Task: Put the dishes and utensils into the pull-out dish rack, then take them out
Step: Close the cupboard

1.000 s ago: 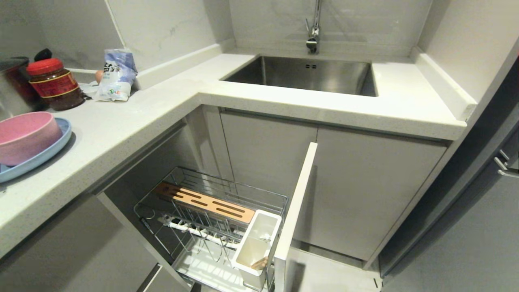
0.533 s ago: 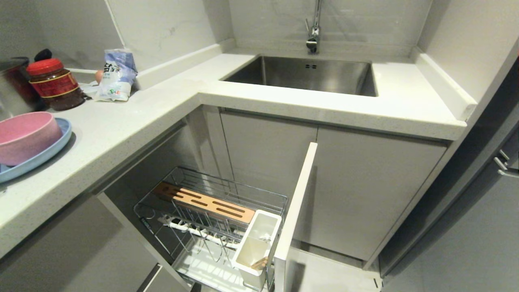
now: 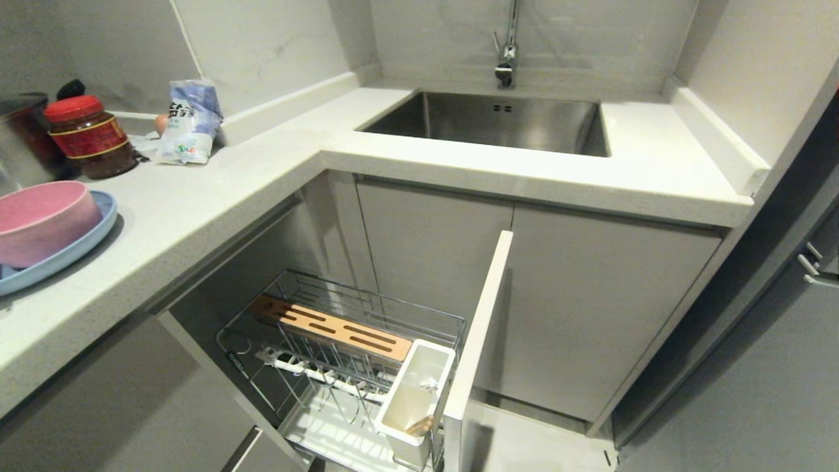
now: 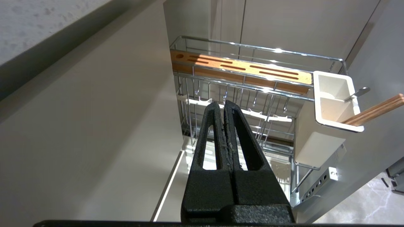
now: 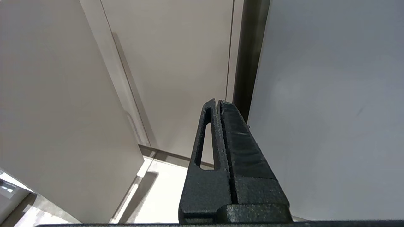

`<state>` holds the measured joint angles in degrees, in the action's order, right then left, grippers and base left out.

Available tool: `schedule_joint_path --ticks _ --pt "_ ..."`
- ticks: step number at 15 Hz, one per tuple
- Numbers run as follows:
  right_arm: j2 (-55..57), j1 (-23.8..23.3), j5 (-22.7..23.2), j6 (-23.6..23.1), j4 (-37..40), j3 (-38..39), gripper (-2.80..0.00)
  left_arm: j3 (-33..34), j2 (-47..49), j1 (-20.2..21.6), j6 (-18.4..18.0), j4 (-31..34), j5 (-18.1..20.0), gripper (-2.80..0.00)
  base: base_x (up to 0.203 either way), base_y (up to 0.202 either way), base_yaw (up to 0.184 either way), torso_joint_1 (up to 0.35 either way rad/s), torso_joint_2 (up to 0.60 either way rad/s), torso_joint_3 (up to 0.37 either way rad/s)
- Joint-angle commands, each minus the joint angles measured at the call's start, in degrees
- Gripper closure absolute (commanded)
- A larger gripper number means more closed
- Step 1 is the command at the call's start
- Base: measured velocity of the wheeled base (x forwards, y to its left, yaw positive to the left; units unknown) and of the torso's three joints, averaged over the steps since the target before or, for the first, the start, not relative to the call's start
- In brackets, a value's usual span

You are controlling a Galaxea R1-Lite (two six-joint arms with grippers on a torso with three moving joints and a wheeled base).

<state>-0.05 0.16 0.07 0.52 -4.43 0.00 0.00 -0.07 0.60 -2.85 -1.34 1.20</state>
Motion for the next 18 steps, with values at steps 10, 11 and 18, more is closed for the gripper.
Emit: schedule_joint_path --ticks 10,11,18 --pt "0.0 0.0 0.0 0.0 0.0 1.5 0.00 0.7 0.1 0.0 0.1 -0.1 -0.1 0.00 0.000 0.000 0.000 0.003 0.00 0.185" --pt "0.0 0.0 0.0 0.0 0.0 1.5 0.00 0.7 0.1 0.0 0.0 -0.1 -0.1 0.00 0.000 0.000 0.000 0.002 0.00 0.203" --pt "0.0 0.0 0.0 0.0 0.0 1.5 0.00 0.7 0.1 0.0 0.0 -0.1 -0.1 0.00 0.000 0.000 0.000 0.000 0.00 0.201"
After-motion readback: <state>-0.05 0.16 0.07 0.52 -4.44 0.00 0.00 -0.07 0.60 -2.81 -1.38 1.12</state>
